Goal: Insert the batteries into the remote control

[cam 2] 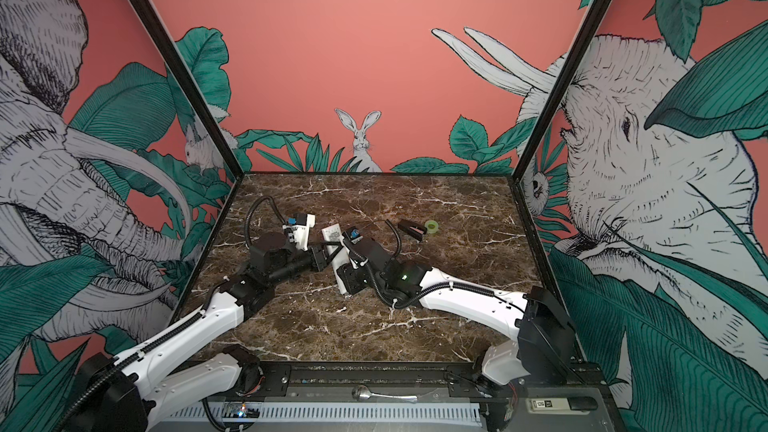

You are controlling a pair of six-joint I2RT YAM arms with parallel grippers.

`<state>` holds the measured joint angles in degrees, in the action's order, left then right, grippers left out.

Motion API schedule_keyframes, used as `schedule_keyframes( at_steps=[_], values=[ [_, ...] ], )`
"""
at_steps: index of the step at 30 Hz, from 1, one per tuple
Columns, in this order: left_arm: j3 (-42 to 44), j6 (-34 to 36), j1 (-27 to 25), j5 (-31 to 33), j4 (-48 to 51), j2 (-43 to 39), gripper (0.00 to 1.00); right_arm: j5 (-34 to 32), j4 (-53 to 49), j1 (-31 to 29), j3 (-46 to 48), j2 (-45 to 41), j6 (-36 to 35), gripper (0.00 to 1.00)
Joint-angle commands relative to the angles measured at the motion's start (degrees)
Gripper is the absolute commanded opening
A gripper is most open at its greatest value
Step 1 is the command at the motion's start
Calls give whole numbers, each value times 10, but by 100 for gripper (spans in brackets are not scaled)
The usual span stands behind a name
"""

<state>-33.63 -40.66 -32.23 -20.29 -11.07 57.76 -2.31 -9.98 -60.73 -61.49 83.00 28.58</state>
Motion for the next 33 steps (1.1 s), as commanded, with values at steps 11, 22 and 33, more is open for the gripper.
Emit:
schedule_keyframes(
  at_steps=[11, 22, 33],
  values=[
    [12, 3, -3, -1, -26, -5, 0, 4, 22, 3, -5, 8, 7, 38],
    [15, 2, -4, -1, -29, -9, 0, 6, 24, 3, -4, 8, 7, 31],
    [20, 1, -4, 0, -32, -8, 0, 14, 30, 3, -3, 6, 3, 25]
  ],
)
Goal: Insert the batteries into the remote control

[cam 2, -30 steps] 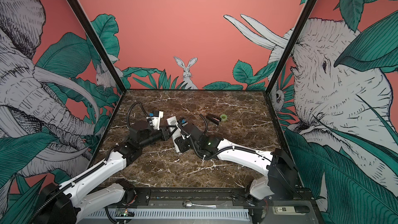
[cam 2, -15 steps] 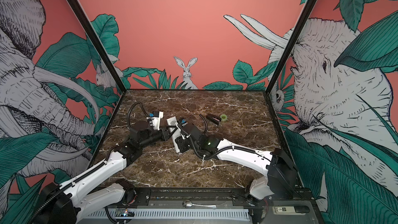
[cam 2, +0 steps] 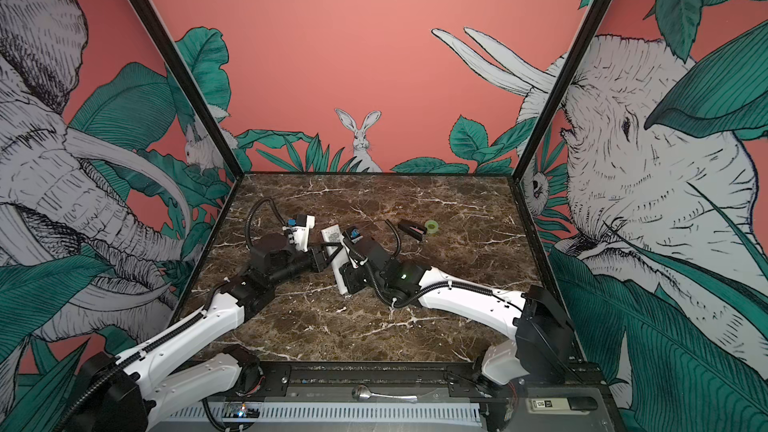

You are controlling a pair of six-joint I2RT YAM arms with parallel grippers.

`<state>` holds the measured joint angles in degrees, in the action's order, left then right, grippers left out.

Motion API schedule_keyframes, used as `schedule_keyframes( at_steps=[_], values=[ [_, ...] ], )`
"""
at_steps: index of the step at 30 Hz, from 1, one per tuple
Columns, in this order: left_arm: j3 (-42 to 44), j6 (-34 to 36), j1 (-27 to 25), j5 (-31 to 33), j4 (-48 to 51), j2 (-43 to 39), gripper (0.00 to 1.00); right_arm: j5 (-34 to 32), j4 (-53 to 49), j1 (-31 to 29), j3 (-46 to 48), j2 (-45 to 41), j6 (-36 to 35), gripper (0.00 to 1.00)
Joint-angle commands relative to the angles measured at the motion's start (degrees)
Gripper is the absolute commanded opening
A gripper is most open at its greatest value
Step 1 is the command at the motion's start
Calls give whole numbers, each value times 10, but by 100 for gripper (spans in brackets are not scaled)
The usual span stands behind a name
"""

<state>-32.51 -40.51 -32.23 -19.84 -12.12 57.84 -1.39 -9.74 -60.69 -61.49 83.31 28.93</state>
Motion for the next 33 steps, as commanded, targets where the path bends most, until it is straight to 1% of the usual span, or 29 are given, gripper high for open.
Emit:
schedule_keyframes(
  at_steps=[1, 11, 33],
  values=[
    [9, -1, -4, -5, -21, -9, 0, 6, 27, 3, -2, 3, -1, 25],
    [12, 1, -4, -1, -19, -10, 0, 9, 41, 2, 2, -8, -12, 21],
    [17, 4, -4, 8, -13, -10, 0, 0, 68, -2, 18, -32, -28, 19]
  ],
)
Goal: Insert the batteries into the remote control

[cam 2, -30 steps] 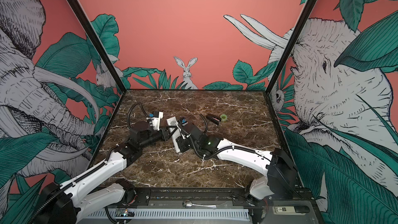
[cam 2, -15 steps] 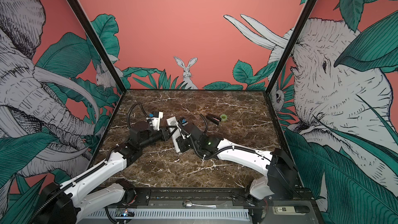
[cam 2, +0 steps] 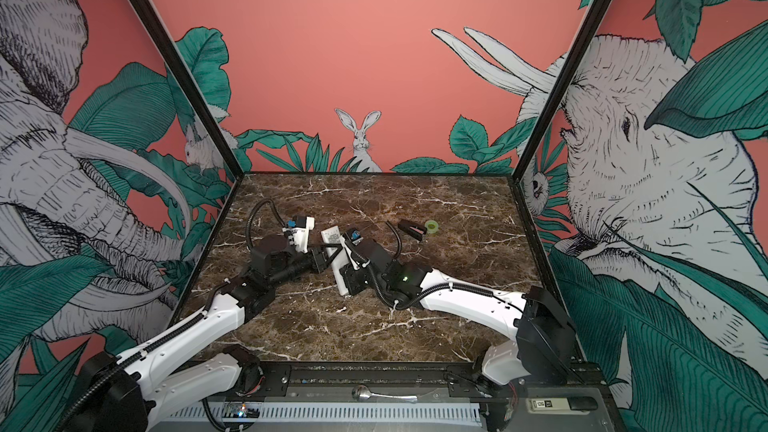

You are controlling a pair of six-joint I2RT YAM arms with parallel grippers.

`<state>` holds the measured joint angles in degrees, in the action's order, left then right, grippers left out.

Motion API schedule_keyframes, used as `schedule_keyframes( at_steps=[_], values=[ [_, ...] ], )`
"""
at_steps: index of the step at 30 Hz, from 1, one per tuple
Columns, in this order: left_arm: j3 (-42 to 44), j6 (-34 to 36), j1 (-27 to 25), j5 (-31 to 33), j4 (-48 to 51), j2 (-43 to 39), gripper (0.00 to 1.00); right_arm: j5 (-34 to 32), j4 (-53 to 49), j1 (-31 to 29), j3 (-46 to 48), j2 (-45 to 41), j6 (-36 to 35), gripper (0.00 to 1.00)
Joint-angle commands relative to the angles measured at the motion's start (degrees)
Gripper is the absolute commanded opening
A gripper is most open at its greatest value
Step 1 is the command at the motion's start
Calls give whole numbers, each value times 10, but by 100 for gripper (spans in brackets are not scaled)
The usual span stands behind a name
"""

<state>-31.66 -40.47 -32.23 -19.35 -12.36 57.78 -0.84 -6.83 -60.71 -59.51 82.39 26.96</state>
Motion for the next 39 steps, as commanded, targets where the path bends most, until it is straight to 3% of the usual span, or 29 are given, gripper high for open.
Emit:
schedule_keyframes(
  at_steps=[1, 11, 22, 29, 39],
  values=[
    [7, 5, -4, 3, -11, -10, 0, -7, 37, -2, -2, -24, -10, 19],
    [9, 11, -4, 11, -5, -12, 0, -20, 17, -3, 0, -37, -12, 18],
    [10, 27, 1, 11, 6, -18, 0, -100, -110, 3, 15, -78, -17, 19],
    [28, 34, 24, -7, -2, -27, 0, -121, -182, 32, 27, -90, -5, 19],
    [57, 41, 85, -62, -15, -54, 0, -86, -208, 114, 75, -92, 36, 18]
  ],
)
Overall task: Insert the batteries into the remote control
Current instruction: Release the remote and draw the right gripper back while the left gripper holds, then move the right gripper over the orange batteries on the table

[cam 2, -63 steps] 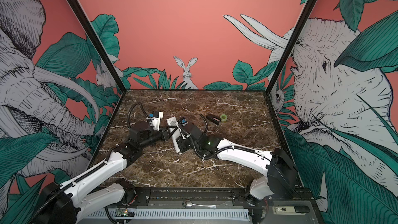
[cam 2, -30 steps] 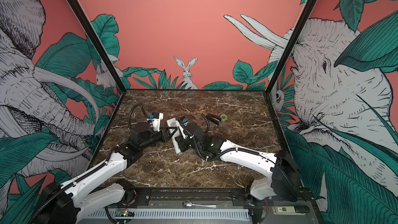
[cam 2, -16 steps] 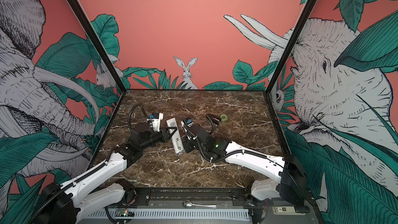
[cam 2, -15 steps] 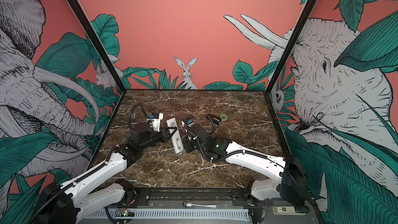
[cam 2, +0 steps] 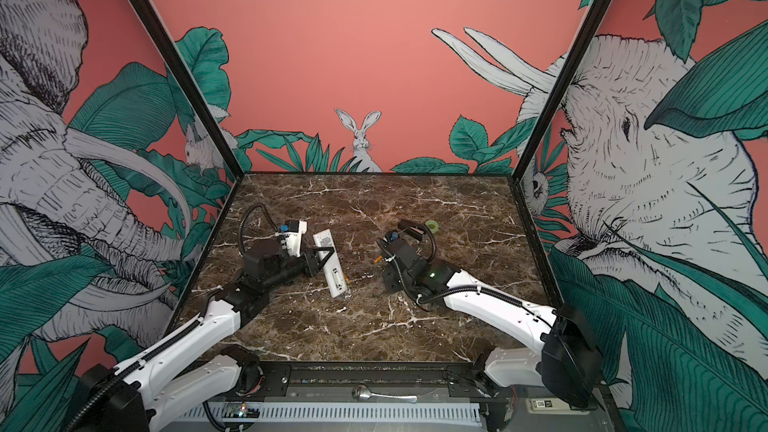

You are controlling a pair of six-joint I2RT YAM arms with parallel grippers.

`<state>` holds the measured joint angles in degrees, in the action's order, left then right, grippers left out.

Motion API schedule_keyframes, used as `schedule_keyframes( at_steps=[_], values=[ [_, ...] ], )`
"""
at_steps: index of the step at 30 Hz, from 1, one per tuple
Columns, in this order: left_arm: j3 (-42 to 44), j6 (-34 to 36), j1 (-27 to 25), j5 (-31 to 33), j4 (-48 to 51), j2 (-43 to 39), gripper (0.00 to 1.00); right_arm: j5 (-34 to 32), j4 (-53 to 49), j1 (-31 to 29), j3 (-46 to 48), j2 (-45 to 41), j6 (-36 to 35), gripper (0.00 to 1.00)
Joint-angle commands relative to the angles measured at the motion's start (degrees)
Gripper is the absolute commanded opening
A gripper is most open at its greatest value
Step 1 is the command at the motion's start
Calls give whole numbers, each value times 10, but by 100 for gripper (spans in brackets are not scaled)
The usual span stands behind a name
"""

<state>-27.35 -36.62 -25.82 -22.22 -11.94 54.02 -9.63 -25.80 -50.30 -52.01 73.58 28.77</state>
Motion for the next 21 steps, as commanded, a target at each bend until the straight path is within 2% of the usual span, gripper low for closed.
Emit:
schedule_keyframes(
  at_steps=[1, 13, 21],
  values=[
    [16, 1, 29, -41, -24, -17, 0, 3, -22, 14, -1, 2, 17, 18],
    [65, -21, 90, -110, -123, 17, 0, 12, -31, 47, -18, 81, 13, 18],
    [72, 3, 100, -117, -111, -7, 0, 29, -15, 58, -12, 124, 19, 18]
  ],
)
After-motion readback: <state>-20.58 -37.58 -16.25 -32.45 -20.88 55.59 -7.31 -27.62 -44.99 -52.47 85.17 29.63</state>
